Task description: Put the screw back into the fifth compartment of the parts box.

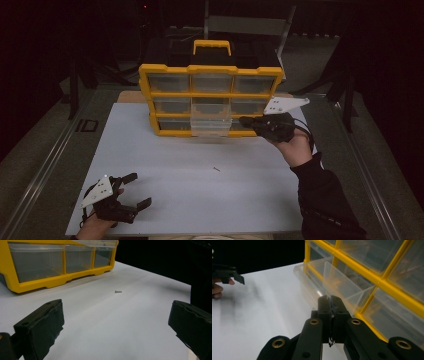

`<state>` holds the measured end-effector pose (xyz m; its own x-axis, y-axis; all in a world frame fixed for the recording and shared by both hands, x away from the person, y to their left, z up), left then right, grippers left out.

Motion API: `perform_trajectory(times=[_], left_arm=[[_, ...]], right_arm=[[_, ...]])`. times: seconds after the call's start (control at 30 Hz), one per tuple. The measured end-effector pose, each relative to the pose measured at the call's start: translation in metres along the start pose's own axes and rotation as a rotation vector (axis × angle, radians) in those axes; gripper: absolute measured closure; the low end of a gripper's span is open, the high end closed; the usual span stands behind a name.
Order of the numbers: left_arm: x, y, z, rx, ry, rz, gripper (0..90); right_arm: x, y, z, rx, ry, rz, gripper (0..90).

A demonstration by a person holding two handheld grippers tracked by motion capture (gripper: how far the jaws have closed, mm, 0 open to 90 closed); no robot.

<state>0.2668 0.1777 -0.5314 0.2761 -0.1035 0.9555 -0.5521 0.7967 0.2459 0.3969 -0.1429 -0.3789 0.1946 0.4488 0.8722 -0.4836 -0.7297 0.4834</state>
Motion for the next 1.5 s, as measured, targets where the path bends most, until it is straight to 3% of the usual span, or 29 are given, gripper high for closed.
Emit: perform_trajectory(times=[0.4,0.6,1.03,1.5], left_arm=[[0.000,0.002,0.003,-0.032,0.036,-0.010,1.2],[-0.001,0.000,0.002,-0.025,0.022,-0.015,1.1],[0.000,0.001,0.001,-0.015,0.010,0.001,1.2],[-0.002,0.000,0.000,-0.014,0.010,-0.014,1.2]], right_arm=[[0.029,-0.010,0.010,0.005,0.013,0.008,87.8],[0.037,-0.025,0.012,0.016,0.018,0.001,87.7],[0.042,-0.052,0.011,0.046,0.015,-0.023,87.7],[0.029,-0.078,0.016,0.055,-0.016,-0.075,87.7]])
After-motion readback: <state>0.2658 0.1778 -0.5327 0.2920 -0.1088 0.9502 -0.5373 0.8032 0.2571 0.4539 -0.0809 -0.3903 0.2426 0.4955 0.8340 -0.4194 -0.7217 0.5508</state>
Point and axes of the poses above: each handheld gripper's, and its own axes: y roughly backward along the jaws, x roughly out of its top, z roughly to its right, the point moved 9 cm from there along -y, roughly forward along the jaws
